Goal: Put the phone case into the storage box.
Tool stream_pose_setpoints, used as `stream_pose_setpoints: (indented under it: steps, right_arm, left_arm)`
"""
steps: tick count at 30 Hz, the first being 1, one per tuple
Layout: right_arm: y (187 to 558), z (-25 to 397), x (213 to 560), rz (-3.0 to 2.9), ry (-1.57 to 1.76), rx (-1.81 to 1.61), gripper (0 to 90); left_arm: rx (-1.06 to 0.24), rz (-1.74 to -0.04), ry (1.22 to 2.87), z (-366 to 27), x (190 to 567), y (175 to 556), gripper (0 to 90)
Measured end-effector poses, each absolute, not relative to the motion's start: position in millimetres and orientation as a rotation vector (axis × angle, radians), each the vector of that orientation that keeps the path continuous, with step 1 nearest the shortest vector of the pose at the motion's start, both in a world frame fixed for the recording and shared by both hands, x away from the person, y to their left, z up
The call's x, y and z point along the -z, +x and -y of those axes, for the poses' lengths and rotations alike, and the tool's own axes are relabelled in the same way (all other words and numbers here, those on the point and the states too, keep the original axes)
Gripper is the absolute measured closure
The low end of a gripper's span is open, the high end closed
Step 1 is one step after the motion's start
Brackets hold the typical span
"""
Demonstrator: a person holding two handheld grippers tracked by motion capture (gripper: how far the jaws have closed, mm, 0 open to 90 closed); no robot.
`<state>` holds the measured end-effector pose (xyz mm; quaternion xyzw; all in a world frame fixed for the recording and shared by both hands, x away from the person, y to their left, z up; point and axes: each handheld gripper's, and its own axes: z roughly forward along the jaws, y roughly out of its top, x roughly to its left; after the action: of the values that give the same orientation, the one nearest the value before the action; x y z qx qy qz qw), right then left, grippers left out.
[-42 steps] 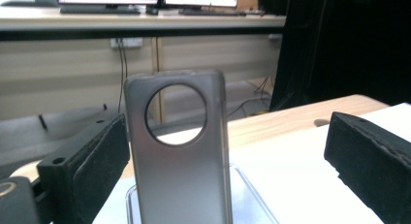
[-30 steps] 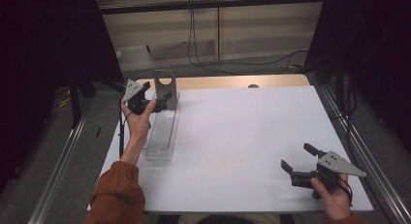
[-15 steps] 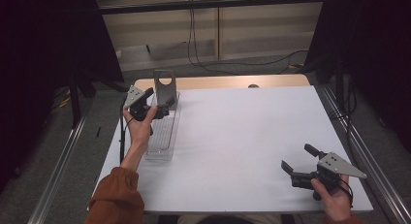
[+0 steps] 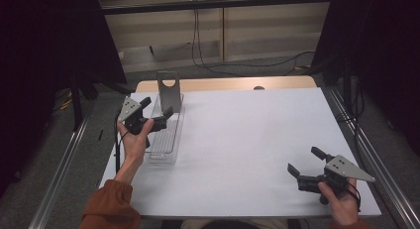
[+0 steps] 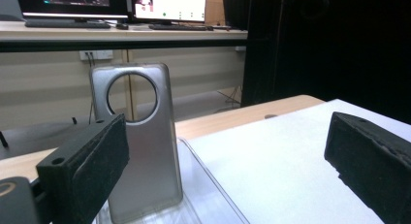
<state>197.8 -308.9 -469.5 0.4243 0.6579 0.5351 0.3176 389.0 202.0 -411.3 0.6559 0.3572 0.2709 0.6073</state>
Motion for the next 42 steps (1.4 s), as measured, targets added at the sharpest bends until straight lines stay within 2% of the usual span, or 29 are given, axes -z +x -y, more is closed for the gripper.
stream_pose_setpoints:
  steps: [12,22,31,39,42]
  right_arm:
    - [198.0,308.4,469.9,-1.735,1.118,-1.403,0.0]
    - [197.6,309.2,469.4,-1.728,1.118,-1.404,0.0]
    - [197.7,309.7,468.6,-1.720,1.115,-1.409,0.0]
    - [198.9,308.4,468.1,-1.718,1.102,-1.417,0.0]
    - [197.0,310.7,468.0,-1.709,1.112,-1.409,0.0]
  left_arm:
    - [-0.652,-0.796,1.499,-211.9,405.2,363.1,2.2]
    - [-0.680,-0.839,1.503,-221.7,408.0,346.8,2.2]
    - [-0.693,-0.862,1.459,-231.3,415.9,329.8,2.1]
    - [-0.647,-0.864,1.490,-231.9,428.5,311.6,2.1]
    - [-0.669,-0.861,1.506,-234.0,431.5,303.3,2.1]
